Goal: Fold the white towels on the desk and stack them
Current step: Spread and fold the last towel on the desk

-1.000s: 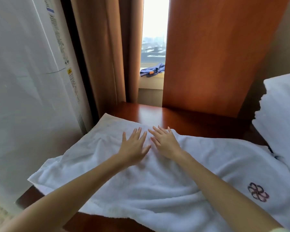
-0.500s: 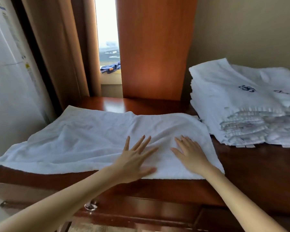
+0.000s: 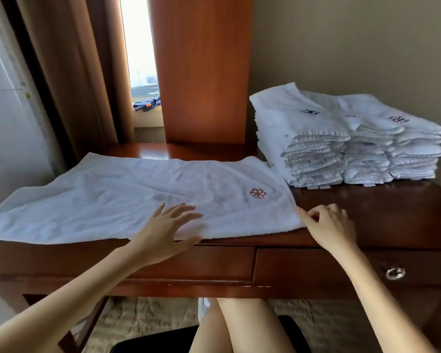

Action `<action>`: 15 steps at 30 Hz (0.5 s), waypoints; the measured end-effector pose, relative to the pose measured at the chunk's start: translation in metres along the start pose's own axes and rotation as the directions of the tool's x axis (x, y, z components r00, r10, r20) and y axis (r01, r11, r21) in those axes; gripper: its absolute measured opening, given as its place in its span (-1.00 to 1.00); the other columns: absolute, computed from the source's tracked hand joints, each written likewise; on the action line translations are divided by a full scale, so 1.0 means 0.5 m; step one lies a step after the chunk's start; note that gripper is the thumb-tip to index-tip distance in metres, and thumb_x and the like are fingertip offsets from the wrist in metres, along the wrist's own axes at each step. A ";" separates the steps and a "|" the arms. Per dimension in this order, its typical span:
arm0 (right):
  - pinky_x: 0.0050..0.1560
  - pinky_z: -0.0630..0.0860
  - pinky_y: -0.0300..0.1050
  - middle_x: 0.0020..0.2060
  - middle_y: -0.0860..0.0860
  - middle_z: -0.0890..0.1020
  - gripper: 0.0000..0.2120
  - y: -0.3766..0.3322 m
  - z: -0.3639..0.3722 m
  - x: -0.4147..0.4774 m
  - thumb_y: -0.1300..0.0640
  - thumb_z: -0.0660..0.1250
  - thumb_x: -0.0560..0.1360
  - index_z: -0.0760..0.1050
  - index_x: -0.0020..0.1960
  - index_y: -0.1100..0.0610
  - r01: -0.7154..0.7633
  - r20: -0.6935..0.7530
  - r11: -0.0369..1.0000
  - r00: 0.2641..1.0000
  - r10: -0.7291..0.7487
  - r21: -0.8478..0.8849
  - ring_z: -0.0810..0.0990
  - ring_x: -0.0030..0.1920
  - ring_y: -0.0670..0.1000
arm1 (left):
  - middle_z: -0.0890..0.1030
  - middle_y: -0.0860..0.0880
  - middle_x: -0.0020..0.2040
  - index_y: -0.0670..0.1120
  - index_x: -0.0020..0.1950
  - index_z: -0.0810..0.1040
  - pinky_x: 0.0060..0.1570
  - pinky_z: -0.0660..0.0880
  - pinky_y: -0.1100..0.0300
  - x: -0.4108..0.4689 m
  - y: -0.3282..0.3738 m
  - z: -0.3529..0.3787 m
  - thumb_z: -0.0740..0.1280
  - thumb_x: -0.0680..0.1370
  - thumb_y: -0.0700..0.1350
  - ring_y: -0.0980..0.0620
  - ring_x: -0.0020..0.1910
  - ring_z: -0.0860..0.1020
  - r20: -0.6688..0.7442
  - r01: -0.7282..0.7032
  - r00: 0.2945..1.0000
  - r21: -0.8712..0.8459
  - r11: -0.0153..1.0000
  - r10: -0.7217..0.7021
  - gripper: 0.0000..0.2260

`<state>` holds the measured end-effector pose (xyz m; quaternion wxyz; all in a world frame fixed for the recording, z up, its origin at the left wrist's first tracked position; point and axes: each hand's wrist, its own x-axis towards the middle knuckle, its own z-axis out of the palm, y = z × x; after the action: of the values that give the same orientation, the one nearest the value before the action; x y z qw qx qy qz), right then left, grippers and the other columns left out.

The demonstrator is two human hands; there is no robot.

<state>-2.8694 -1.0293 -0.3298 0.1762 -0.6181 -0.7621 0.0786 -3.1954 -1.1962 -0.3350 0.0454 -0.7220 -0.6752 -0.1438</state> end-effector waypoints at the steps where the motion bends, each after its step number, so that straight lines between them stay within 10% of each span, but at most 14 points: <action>1: 0.21 0.35 0.06 0.16 0.09 0.53 -0.48 0.003 -0.004 -0.001 -0.33 0.15 0.51 0.59 0.05 0.07 0.025 0.073 0.993 0.997 -0.034 0.114 0.44 0.22 0.14 | 0.41 0.17 0.38 0.20 0.33 0.46 0.45 0.13 0.11 0.007 0.011 -0.002 0.12 0.55 0.31 0.13 0.40 0.32 -0.061 -0.061 0.996 -0.006 0.998 0.061 -0.57; 4: 0.29 0.41 0.00 0.02 -0.02 0.67 -0.62 -0.019 -0.013 -0.003 -0.19 0.35 0.46 0.62 0.04 0.12 0.025 0.259 0.753 0.931 -0.257 0.658 0.57 0.14 -0.05 | 0.56 0.15 0.10 0.06 0.10 0.60 0.08 0.42 0.28 0.034 0.035 -0.011 0.17 0.63 0.11 0.14 0.10 0.50 -0.130 -0.103 0.987 -0.047 0.994 0.096 -0.74; 9: -0.11 0.48 -0.25 -0.11 -0.06 0.71 -0.91 -0.039 -0.009 0.019 0.09 0.41 0.49 0.59 0.00 0.02 0.197 -0.057 0.544 0.963 -0.264 0.816 0.67 -0.09 -0.12 | 0.58 0.18 -0.12 0.12 -0.07 0.52 -0.12 0.42 0.30 0.059 0.019 -0.025 0.23 0.63 -0.03 0.20 -0.11 0.55 -0.079 0.049 0.994 -0.292 0.955 -0.075 -0.88; 15: -0.41 0.48 -0.20 -0.31 -0.05 0.63 -0.72 -0.028 -0.057 0.027 -0.07 0.40 0.49 0.39 0.09 -0.01 -0.050 0.203 0.886 0.978 -0.050 0.460 0.61 -0.39 -0.07 | 0.64 0.13 0.00 0.04 0.03 0.62 0.05 0.51 0.18 0.059 0.028 -0.043 0.18 0.64 0.02 0.18 -0.01 0.58 -0.044 0.014 0.999 -0.299 0.954 -0.028 -0.78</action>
<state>-2.8743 -1.0224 -0.2965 0.2373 -0.5466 -0.7355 0.3224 -3.1834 -1.1748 -0.3046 -0.0495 -0.7098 -0.6521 -0.2619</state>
